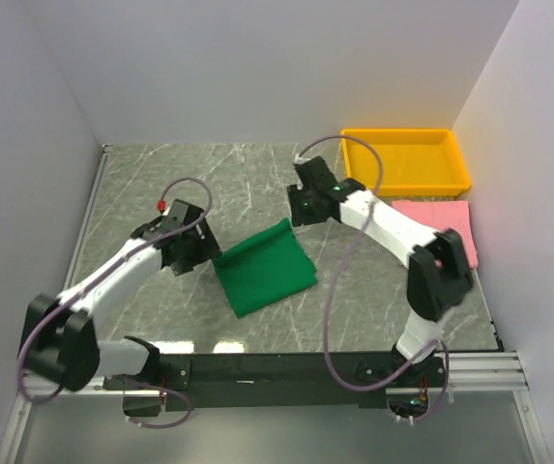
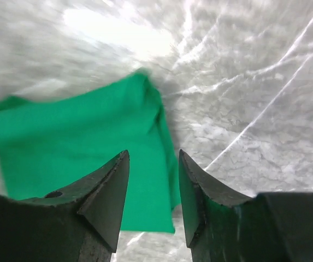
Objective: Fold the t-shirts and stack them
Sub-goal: Fold the tshirt
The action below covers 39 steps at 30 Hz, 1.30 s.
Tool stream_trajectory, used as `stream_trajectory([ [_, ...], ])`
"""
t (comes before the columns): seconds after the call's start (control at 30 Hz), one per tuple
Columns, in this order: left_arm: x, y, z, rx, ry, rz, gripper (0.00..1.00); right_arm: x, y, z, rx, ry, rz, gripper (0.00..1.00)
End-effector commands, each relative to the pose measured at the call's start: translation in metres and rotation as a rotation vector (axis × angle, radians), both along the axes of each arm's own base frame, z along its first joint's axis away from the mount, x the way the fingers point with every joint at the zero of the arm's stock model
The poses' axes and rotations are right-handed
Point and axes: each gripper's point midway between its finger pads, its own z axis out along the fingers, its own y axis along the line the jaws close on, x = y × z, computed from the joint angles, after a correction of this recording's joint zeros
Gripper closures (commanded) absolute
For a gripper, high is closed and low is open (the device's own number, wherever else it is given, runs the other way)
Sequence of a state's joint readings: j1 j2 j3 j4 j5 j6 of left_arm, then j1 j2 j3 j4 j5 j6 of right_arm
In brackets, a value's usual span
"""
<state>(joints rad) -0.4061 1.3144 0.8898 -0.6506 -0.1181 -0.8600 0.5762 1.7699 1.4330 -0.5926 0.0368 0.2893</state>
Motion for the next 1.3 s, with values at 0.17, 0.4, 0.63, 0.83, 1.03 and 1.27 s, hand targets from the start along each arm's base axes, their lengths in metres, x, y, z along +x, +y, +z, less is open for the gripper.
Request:
stream_trajectory([
  [0.17,-0.004,-0.034,0.050,-0.226,-0.279,-0.087,0.33,-0.021,0.040,0.056,0.399,-0.153,0.245,0.52],
  [0.4,0.034,-0.064,0.034,-0.323,-0.365,-0.106,0.43,-0.024,0.079,0.030,0.610,-0.040,0.388,0.52],
  [0.63,0.079,-0.036,-0.009,-0.308,-0.356,0.050,0.50,0.019,0.091,-0.021,0.808,0.117,0.280,0.53],
  [0.83,0.085,-0.006,-0.063,-0.289,-0.245,0.175,0.53,0.041,0.078,-0.060,0.896,0.204,0.159,0.54],
  [1.03,0.114,0.004,-0.060,-0.265,-0.241,0.173,0.50,0.044,0.062,-0.043,0.904,0.170,0.112,0.55],
  [1.27,0.120,-0.007,0.001,-0.260,-0.329,0.092,0.28,0.008,0.046,0.004,0.896,0.103,0.136,0.55],
])
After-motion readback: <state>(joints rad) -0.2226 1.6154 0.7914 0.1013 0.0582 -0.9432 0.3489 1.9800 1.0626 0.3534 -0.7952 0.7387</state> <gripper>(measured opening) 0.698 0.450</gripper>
